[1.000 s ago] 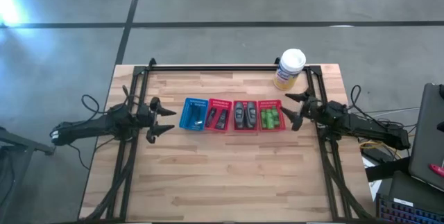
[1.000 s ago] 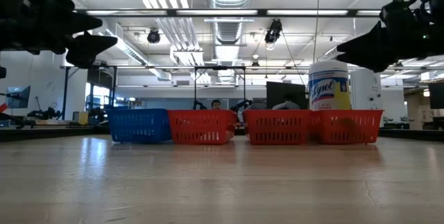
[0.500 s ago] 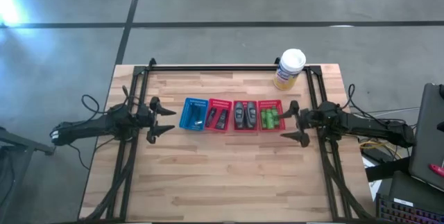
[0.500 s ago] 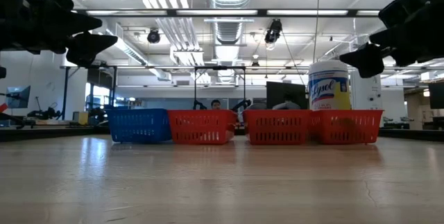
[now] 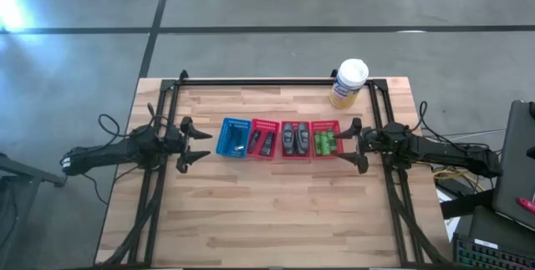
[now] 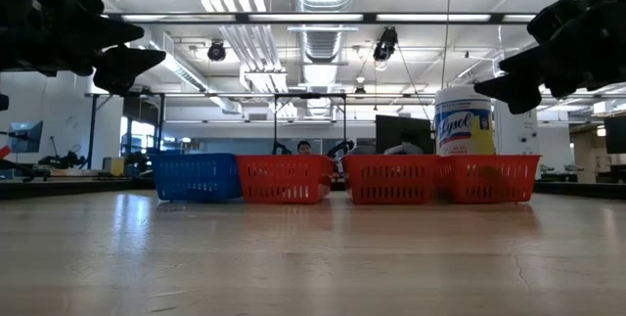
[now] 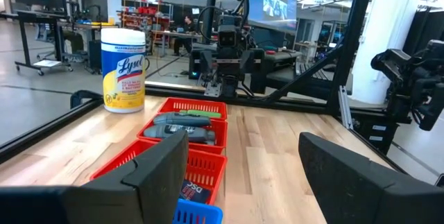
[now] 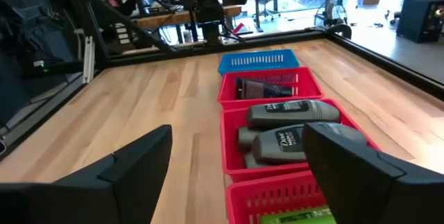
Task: Pick & Place Travel size toiletries
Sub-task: Return to Home Position
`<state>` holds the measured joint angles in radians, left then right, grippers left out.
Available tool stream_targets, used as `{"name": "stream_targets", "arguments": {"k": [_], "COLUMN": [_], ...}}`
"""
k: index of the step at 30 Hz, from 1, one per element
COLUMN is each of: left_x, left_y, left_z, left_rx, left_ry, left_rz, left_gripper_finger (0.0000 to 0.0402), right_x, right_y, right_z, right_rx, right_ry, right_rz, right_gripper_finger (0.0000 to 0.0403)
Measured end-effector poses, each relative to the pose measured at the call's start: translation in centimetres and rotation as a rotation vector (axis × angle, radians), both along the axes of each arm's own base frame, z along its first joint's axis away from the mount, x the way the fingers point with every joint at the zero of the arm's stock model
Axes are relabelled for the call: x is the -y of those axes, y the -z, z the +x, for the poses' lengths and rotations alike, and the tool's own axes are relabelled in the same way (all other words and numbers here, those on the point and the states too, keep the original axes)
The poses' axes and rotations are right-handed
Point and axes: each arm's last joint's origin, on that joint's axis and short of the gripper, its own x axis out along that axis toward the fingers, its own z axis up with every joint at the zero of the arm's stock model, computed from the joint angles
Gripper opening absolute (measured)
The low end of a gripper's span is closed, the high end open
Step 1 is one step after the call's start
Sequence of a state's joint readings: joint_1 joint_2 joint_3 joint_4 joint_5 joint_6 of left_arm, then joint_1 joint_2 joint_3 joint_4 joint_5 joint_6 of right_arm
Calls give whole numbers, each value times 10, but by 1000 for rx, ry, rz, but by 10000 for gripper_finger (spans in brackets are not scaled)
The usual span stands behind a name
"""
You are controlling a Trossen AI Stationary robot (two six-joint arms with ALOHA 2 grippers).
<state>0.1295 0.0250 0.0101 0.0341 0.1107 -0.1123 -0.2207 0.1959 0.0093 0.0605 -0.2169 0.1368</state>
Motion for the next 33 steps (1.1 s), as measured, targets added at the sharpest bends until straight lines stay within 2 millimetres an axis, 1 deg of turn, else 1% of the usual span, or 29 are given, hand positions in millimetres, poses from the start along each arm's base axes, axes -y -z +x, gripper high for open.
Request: {"name": "stream_targets", "arguments": {"k": [8,17,26,33], "left_x": [0,0,0,0], "left_y": [0,0,0,0], "left_z": [0,0,0,0], "left_rx": [0,0,1,1], "left_ry": [0,0,0,0], "left_rz": [0,0,0,0], "left_gripper_finger": [280,280,280,280], "right_x": [-2,-19,-19,-19], "right_y": [-1,-16,-16,-16], "right_z": [-1,-10,-10,-10], "right_rx": [10,191,190,191], "right_ry": [-12,-159,-167,-167], "right_rz": [0,-24,-24,-24], "right_gripper_finger": [291,266,241,228]}}
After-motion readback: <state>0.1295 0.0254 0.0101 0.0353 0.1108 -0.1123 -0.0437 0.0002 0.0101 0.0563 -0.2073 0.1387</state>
